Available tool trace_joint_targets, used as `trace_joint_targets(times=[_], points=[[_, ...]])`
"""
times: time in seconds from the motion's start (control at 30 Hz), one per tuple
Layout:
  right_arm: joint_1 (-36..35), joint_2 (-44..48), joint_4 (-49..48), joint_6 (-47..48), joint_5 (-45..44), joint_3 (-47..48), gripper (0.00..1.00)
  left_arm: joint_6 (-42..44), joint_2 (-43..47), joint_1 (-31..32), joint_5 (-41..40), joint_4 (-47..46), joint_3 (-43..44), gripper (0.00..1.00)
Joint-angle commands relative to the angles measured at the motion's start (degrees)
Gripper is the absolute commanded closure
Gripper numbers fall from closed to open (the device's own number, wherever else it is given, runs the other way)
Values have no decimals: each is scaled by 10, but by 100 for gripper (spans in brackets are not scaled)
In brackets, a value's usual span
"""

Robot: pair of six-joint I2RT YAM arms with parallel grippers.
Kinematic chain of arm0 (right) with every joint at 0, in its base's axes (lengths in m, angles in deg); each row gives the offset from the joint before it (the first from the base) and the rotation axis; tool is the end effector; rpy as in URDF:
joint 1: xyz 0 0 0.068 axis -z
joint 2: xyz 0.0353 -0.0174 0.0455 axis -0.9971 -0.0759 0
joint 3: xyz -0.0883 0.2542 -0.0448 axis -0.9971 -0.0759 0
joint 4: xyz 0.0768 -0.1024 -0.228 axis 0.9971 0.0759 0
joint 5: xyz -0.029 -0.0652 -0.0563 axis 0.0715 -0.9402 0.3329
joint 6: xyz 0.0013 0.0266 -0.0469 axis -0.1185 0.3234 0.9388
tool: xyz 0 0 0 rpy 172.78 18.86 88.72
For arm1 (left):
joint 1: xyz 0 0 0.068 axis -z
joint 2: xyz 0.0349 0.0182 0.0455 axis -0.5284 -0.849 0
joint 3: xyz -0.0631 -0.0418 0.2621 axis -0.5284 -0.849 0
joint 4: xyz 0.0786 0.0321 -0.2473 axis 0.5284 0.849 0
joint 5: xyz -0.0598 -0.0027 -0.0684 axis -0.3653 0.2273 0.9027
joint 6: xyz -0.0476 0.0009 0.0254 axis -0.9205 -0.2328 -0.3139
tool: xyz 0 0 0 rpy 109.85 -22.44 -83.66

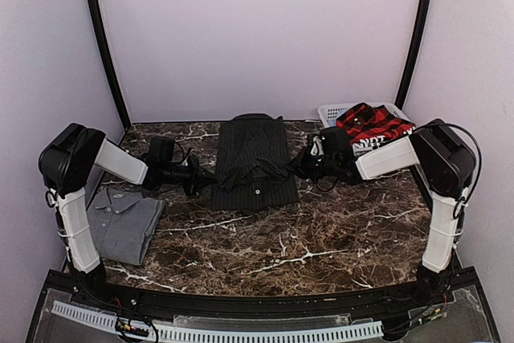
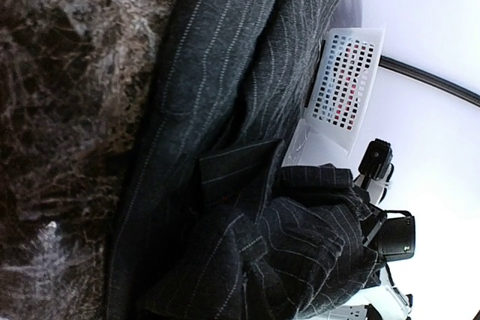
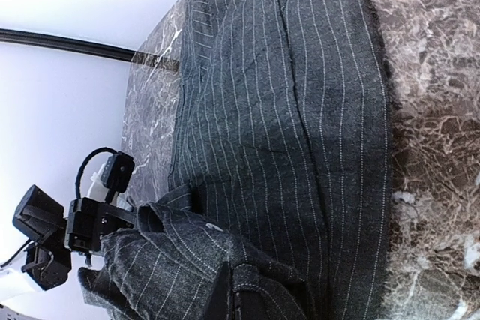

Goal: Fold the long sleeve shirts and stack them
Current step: Fold the rectangle-folded shirt at the center of the board, then smooth out the 2/3-rectangle-folded shirt at the center of the board.

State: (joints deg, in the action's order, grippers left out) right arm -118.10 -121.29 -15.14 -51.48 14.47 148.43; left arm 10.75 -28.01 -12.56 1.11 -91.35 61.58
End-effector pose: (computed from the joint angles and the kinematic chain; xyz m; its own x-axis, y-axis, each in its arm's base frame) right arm 0.3408 0.2311 0.1545 -0.8523 0.3911 -0.3472 -0.0795 0.5593 0.8252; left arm 0.3503 -0.1494 0.1320 -0.9084 -0.4093 0.0852 -0.2184 0.2910 -0.9315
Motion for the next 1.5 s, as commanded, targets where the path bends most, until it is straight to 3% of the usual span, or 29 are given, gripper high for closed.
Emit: trace_joint_targets(times=[0.0,0.07,0.1,0.3,0.43,0.6,0.7,0.83,1.17,1.3,1.47], points=[[8,-13,-10,13,-6,23,100,19,-8,-10,-9,-12,14,100],[11,-13,-10,13,-2,25,100,23,-11,-12,-7,-11,19,98],[13,-11,-7,13,1,28,100,26,-11,-13,-6,-11,22,91],[17,15,36,39,-7,48,60,64,11,-20,-15,21,43,53],[19,47,82,74,-32,58,45,111,37,-33,-28,62,51,40],[17,82,133,115,-56,67,41,164,68,-37,-49,99,59,34],[13,93,156,140,-59,70,41,200,83,-35,-51,127,65,36],[-19,87,197,204,-63,91,46,249,102,-20,-66,193,72,48],[-120,-31,294,289,-80,222,77,298,77,59,-107,247,88,82],[-135,-77,317,302,-78,270,87,300,39,73,-113,252,119,86],[-136,-122,344,317,-89,321,89,323,-12,74,-143,286,192,88]])
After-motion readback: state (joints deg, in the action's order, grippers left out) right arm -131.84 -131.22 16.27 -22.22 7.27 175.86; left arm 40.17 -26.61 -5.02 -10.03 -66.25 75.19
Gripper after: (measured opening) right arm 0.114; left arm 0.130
